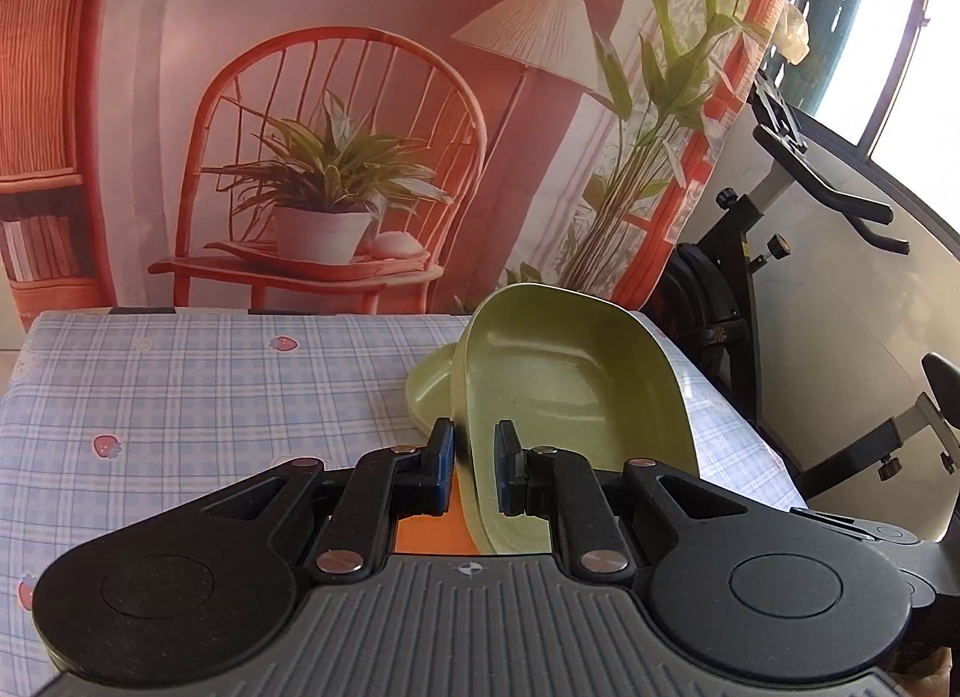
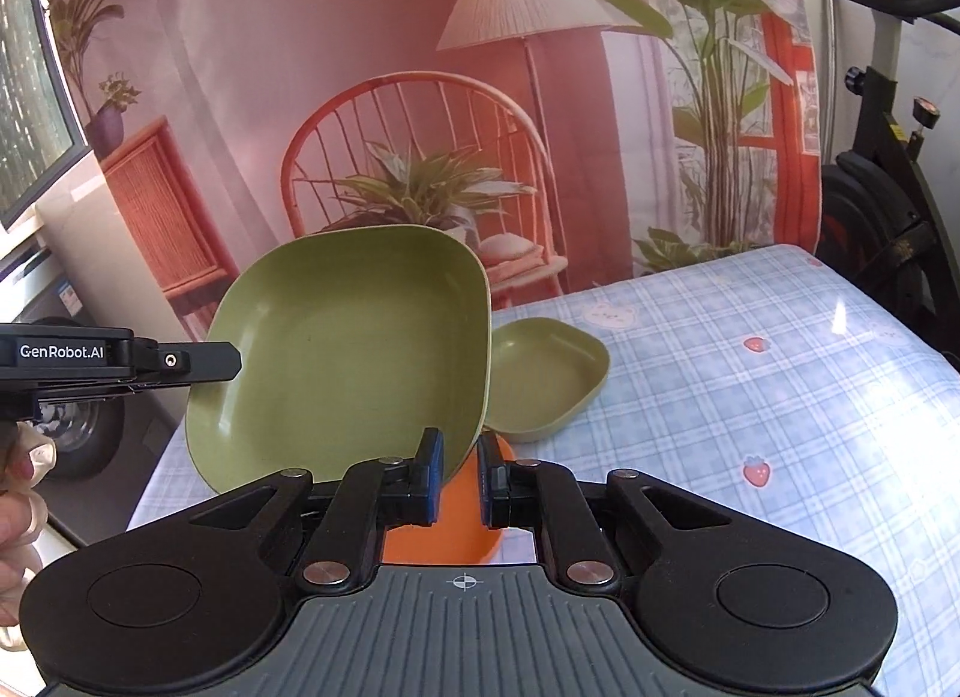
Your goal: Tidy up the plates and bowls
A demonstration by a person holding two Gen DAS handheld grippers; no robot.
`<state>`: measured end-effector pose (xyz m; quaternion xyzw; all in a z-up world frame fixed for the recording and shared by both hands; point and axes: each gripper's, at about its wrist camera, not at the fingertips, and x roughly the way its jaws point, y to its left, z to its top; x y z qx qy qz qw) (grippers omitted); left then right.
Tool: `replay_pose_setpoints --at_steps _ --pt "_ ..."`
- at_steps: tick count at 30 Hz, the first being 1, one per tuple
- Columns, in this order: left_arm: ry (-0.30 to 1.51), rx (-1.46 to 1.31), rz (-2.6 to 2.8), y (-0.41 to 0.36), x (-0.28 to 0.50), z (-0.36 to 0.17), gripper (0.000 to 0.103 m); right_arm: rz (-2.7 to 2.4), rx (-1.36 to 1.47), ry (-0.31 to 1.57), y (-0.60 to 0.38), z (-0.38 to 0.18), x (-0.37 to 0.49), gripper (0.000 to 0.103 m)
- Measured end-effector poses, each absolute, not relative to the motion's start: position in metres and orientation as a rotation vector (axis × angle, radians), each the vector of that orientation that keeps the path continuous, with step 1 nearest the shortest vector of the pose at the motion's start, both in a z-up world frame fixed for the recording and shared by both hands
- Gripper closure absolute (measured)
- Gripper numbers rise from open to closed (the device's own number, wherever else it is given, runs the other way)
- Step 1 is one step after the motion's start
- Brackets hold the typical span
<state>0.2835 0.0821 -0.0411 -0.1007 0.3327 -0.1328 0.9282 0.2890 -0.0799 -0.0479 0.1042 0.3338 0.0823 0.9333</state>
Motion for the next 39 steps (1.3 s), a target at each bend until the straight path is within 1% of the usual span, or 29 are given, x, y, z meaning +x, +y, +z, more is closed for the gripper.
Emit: replay_pose_setpoints --at_steps 6,10,16,24,29,39 --pt "0.688 -0.211 -0.268 0.103 0.313 -0.036 0.088 0.192 0.199 0.692 -0.061 -0.041 0.322 0.092" --pt "0.723 -0.191 -0.290 0.097 0.332 -0.050 0.088 0.177 0.200 0.719 -0.063 -0.049 0.336 0.092" --pt "0.819 -0.190 -0.290 0.091 0.344 -0.093 0.088 0.141 0.226 0.817 -0.070 -0.085 0.347 0.092" --pt "0.907 -0.170 -0.255 0.093 0.354 -0.134 0.088 0.162 0.253 0.942 -0.067 -0.127 0.358 0.092" --pt "0.931 -0.133 -0.242 0.087 0.356 -0.147 0.088 0.160 0.265 0.998 -0.067 -0.143 0.364 0.092" --pt "0.975 -0.124 -0.220 0.083 0.360 -0.162 0.088 0.176 0.269 1.057 -0.069 -0.159 0.369 0.091"
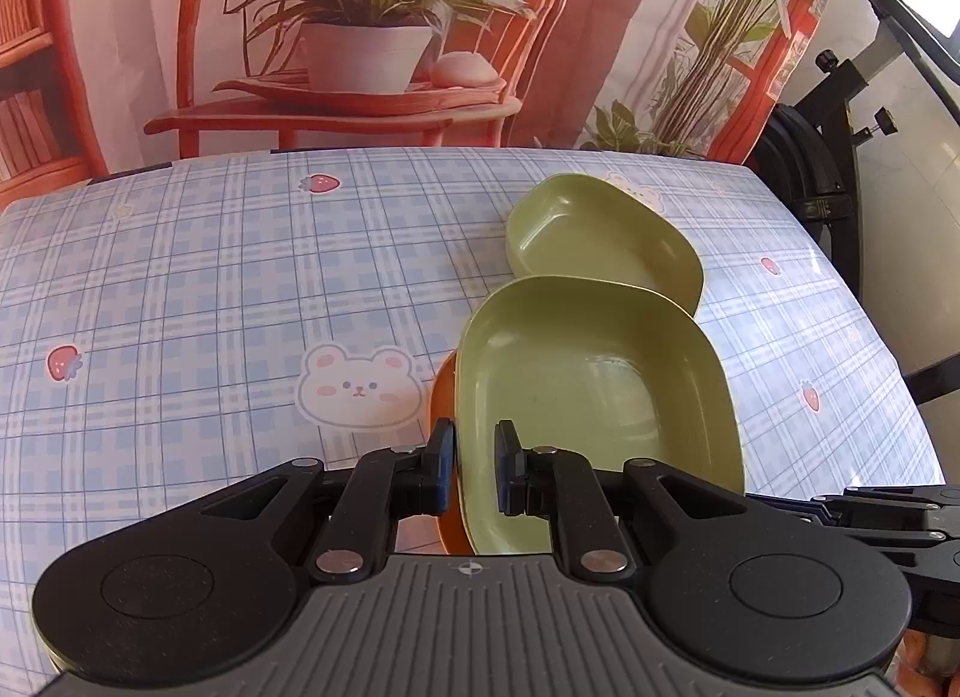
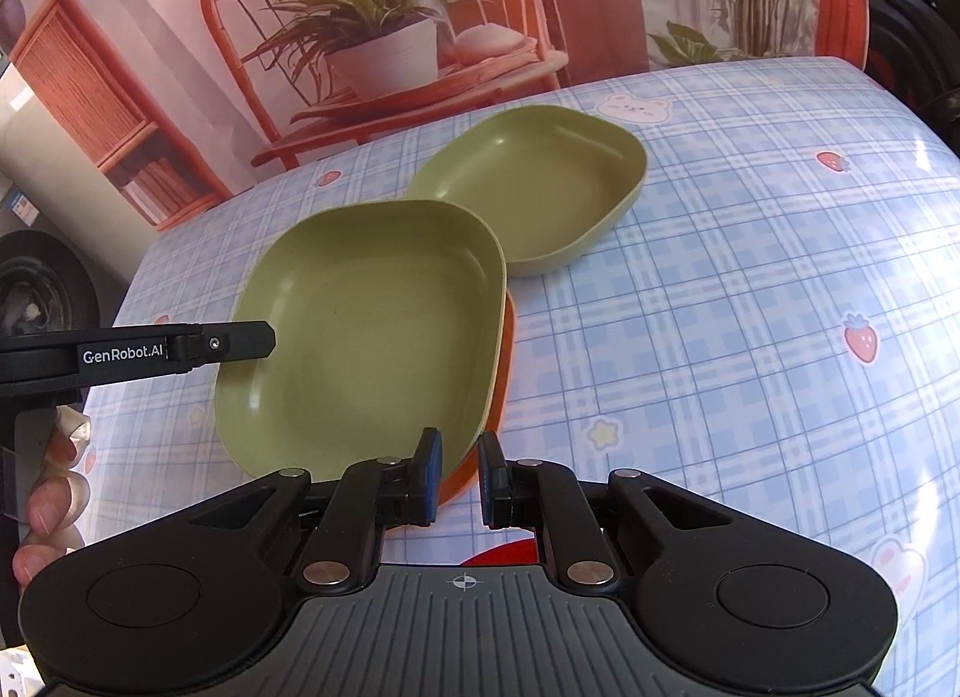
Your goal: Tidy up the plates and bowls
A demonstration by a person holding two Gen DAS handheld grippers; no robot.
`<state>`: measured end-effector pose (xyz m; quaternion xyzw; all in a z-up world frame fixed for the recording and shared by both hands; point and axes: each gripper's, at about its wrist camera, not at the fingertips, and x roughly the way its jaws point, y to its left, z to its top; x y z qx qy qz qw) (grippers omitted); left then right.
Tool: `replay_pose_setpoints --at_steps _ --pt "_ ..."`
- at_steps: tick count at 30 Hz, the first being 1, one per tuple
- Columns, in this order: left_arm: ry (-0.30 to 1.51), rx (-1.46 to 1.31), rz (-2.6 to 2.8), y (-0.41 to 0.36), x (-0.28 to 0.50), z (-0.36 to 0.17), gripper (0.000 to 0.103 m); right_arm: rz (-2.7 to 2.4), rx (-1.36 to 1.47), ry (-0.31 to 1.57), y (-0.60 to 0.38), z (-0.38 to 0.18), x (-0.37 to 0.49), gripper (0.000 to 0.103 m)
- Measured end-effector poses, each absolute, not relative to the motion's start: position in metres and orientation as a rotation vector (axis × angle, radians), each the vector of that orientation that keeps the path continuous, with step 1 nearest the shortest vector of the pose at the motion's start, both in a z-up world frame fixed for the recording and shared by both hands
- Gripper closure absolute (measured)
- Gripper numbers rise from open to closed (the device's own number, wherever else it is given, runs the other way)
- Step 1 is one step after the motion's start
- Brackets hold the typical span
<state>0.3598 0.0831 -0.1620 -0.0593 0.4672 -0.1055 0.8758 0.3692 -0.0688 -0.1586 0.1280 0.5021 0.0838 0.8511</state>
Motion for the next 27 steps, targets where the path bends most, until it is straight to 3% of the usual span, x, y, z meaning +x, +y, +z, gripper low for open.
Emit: replay_pose_setpoints --at_steps 27 --pt "0.987 -0.099 -0.165 0.080 0.357 -0.173 0.088 0.201 0.272 1.090 -0.068 -0.170 0.372 0.090"
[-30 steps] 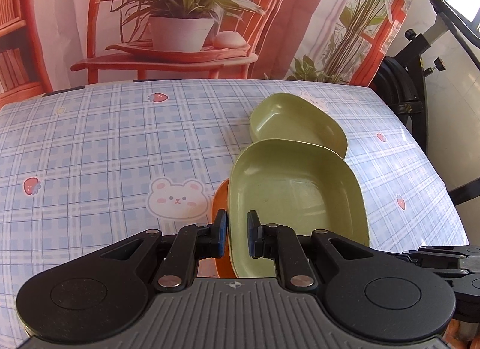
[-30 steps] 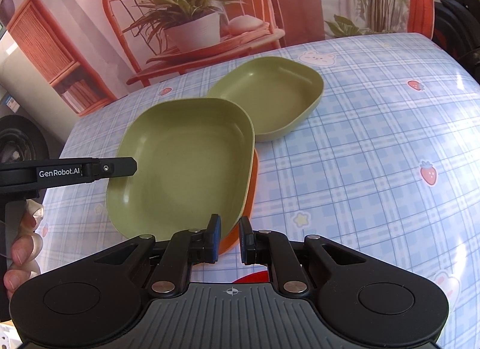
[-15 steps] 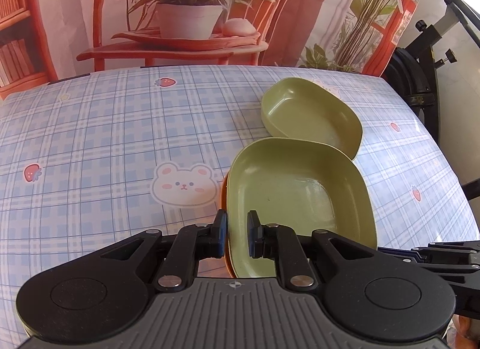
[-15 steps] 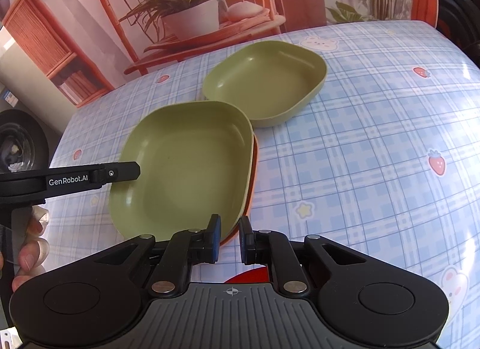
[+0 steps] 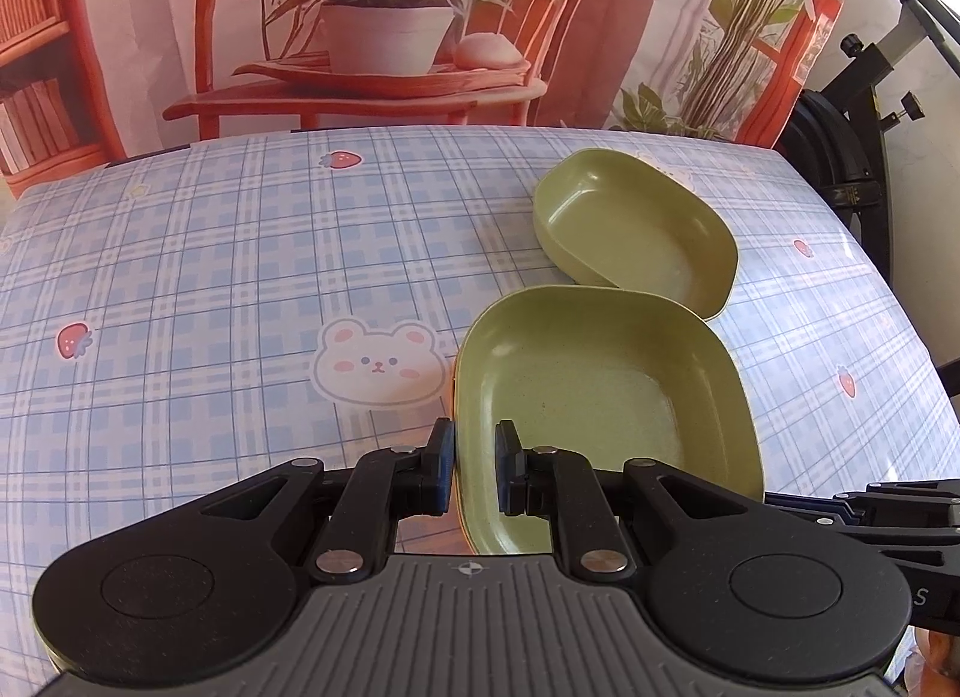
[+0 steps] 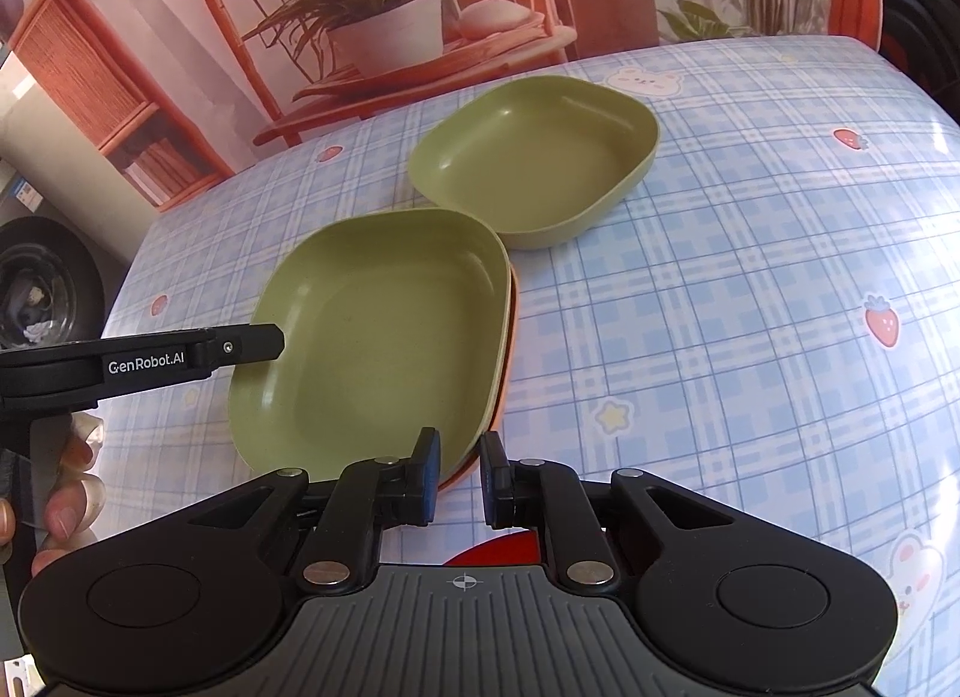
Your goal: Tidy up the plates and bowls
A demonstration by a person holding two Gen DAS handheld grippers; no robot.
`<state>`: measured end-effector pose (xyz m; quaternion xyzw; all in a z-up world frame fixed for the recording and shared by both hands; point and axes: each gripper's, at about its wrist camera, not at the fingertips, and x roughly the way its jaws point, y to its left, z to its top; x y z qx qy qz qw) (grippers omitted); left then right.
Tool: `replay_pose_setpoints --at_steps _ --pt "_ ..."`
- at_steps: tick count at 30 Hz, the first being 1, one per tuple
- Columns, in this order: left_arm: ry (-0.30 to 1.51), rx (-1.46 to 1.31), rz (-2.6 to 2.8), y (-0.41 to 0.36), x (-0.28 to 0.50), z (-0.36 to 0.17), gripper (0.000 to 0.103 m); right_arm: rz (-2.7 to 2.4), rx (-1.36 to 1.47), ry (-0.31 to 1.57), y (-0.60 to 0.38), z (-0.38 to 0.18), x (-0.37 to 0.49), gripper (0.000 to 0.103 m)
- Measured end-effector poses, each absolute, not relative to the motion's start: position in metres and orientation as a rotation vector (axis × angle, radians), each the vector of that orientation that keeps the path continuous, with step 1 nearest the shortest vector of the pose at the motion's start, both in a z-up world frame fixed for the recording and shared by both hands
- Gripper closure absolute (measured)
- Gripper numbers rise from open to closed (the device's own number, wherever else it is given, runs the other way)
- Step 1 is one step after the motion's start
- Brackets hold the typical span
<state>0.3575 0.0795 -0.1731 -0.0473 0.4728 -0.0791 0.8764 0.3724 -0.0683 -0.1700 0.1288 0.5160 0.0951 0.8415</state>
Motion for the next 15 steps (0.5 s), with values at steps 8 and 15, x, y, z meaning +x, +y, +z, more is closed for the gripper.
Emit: replay_pose_setpoints --at_steps 8,15 --pt "0.951 -0.129 -0.158 0.086 0.354 -0.163 0.088 0.201 0.265 1.071 -0.070 -0.166 0.370 0.087" --pt "0.952 -0.130 -0.160 0.084 0.351 -0.164 0.088 0.151 0.262 1.010 -0.082 -0.157 0.373 0.096"
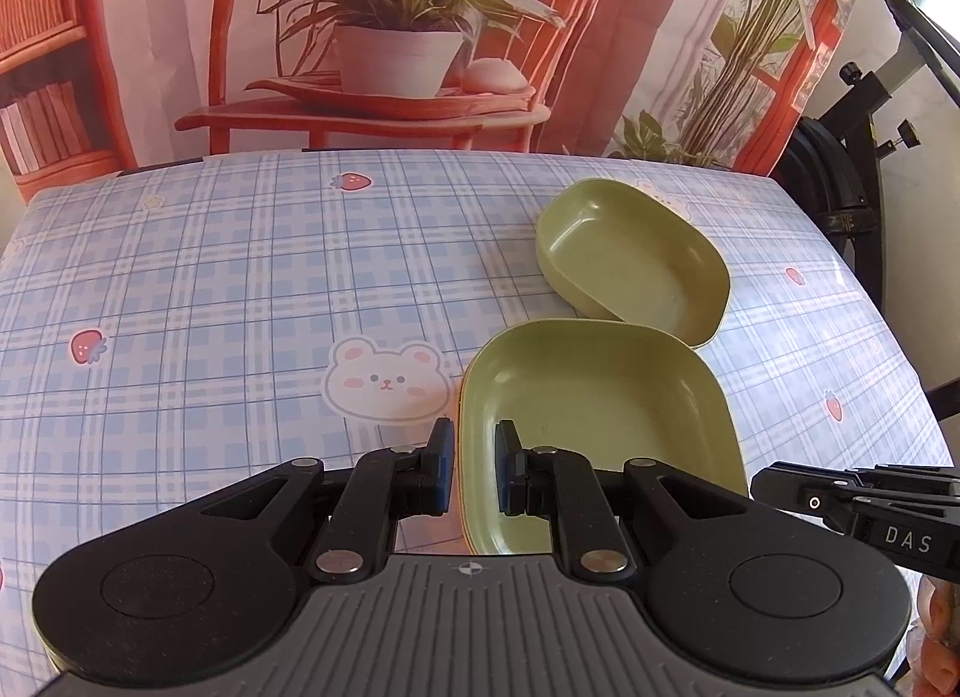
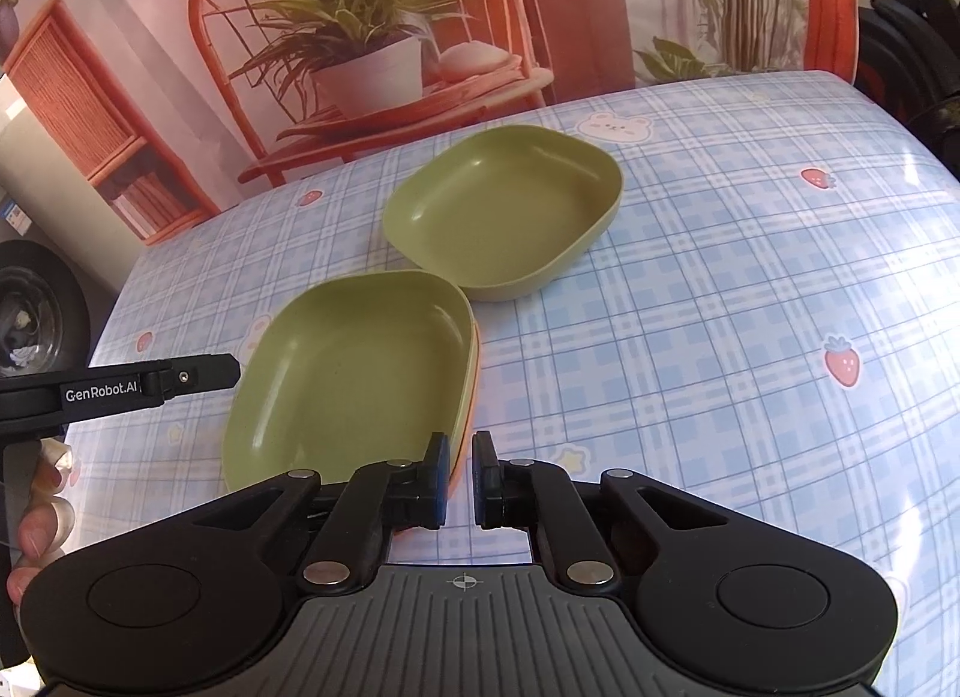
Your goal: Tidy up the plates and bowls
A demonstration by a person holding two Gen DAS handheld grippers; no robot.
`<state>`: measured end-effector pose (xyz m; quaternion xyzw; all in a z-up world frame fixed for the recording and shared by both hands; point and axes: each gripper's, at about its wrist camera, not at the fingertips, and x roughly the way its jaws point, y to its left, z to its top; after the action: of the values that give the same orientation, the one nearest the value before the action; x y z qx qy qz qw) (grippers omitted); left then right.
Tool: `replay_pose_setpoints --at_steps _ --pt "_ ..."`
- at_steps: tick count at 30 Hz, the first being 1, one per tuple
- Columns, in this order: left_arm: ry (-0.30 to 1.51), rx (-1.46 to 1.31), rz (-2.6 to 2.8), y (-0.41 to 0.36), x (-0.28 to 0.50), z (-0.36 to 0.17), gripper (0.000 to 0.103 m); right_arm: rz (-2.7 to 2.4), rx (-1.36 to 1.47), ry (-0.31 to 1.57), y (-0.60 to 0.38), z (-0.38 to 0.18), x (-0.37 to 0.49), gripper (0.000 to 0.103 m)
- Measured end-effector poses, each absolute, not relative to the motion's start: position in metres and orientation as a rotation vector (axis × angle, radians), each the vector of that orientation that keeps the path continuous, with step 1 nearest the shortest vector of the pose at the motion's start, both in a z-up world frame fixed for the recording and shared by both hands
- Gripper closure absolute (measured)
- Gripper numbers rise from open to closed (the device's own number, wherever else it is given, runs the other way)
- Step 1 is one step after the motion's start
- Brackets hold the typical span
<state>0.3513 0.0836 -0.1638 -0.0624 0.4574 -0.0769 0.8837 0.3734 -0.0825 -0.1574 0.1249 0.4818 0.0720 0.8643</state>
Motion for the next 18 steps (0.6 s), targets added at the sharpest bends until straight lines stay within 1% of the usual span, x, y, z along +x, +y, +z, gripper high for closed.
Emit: replay_pose_setpoints --at_steps 2,6,15,18 --pt "0.955 -0.131 -0.159 0.083 0.350 -0.166 0.088 0.147 0.277 0.998 -0.086 -0.158 0.375 0.099" --pt "0.961 -0.134 -0.161 0.082 0.349 -0.168 0.088 0.153 0.283 1.010 -0.086 -0.164 0.377 0.100" --pt "0.953 -0.139 -0.161 0.085 0.347 -0.165 0.088 0.150 0.312 1.035 -0.086 -0.168 0.375 0.100" --pt "0.940 -0.147 -0.163 0.087 0.347 -0.159 0.088 0.155 0.327 1.011 -0.091 -0.160 0.374 0.099"
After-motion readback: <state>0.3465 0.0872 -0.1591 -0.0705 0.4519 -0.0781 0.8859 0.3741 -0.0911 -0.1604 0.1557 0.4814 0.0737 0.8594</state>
